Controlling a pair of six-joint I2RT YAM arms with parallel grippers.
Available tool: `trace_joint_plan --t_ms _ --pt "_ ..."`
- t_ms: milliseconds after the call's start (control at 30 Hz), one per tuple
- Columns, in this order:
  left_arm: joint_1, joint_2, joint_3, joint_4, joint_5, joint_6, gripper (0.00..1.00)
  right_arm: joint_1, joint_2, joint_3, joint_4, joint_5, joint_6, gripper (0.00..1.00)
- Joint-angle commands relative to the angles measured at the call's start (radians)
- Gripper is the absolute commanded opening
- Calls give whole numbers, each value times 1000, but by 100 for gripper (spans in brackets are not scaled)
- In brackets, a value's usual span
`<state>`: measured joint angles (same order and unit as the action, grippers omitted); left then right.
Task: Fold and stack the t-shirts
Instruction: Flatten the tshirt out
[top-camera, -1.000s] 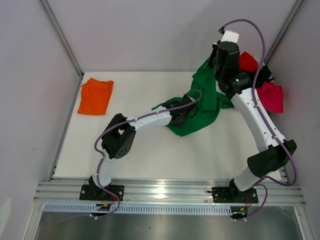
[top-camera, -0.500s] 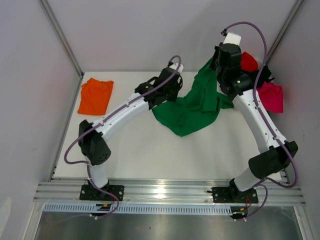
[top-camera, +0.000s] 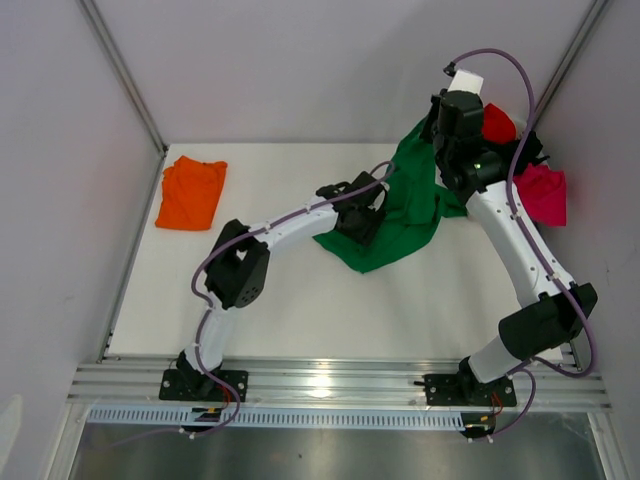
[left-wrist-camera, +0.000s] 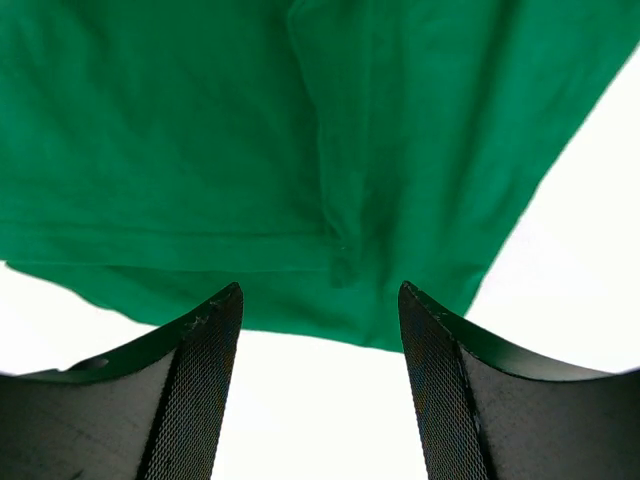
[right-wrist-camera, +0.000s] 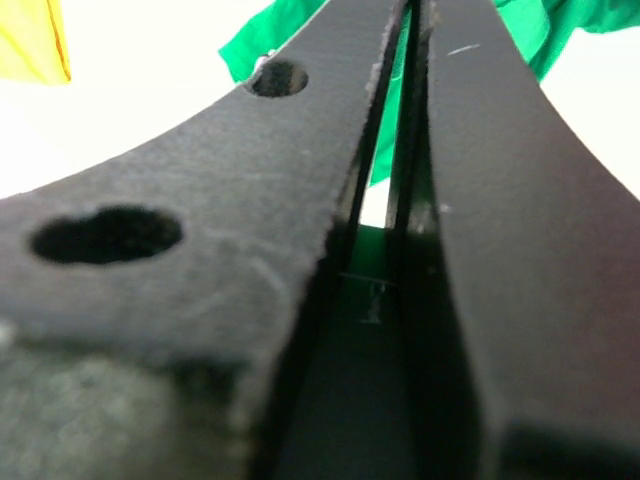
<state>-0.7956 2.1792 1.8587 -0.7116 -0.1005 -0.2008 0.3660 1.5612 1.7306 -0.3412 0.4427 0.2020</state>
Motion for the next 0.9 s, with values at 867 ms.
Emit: trace_joint_plan --t_ms 867 --pt "-51 25 16 47 -41 -2 66 -32 -92 -86 50 -35 27 0"
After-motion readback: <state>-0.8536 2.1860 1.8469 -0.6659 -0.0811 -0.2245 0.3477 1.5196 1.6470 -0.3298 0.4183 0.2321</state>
